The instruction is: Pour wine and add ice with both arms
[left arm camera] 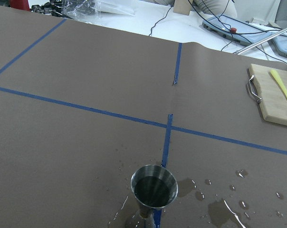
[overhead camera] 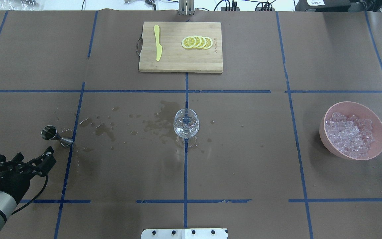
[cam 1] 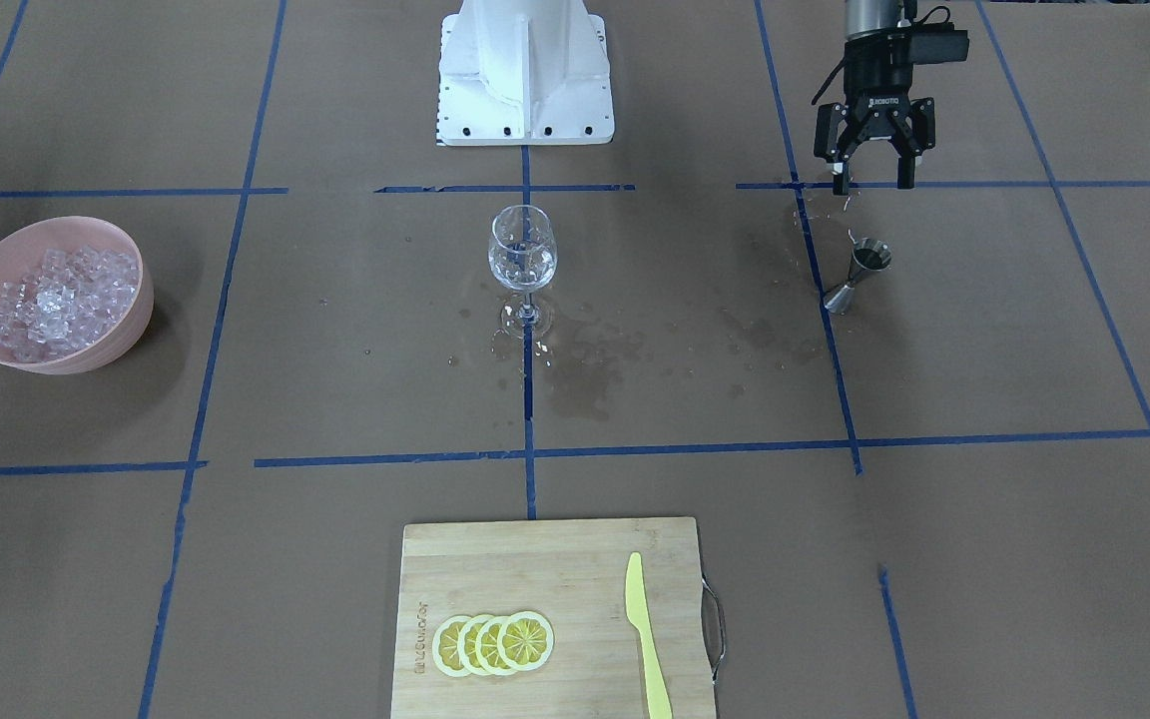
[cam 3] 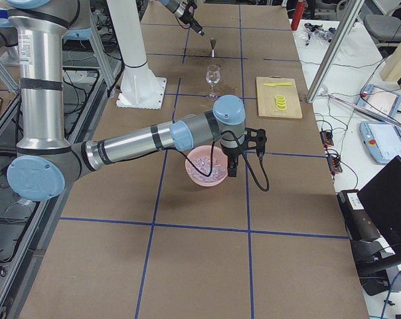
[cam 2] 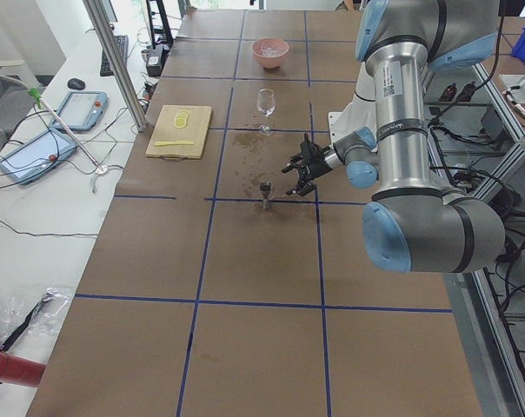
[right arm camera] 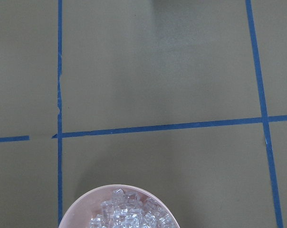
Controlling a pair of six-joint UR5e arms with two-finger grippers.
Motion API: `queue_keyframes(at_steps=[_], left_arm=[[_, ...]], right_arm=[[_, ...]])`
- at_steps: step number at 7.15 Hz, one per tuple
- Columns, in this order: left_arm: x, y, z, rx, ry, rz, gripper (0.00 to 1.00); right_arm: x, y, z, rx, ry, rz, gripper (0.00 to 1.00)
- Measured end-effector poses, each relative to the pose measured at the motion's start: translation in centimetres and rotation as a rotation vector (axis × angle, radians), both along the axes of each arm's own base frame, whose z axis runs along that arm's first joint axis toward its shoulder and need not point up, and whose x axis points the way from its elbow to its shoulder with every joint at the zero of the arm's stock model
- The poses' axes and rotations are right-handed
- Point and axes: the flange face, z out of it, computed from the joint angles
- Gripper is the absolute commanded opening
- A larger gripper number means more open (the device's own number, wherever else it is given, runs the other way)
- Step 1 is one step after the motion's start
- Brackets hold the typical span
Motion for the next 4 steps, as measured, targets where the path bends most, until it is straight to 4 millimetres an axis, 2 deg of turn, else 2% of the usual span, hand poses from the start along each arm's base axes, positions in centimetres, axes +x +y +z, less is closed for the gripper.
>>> queue_keyframes(at_steps=[1,4], left_arm=[[1.2,0.0,1.5,0.041,-0.035,-0.024,0.99],[5.5,0.0,3.8,0.149,-0.097,-0.084,0.97]], right_arm=[[-0.5,0.3,-0.8,-0.005,-0.006,0.004,1.0],[-1.4,1.0,-2.1,-0.006,-0.014,0.007,1.0]])
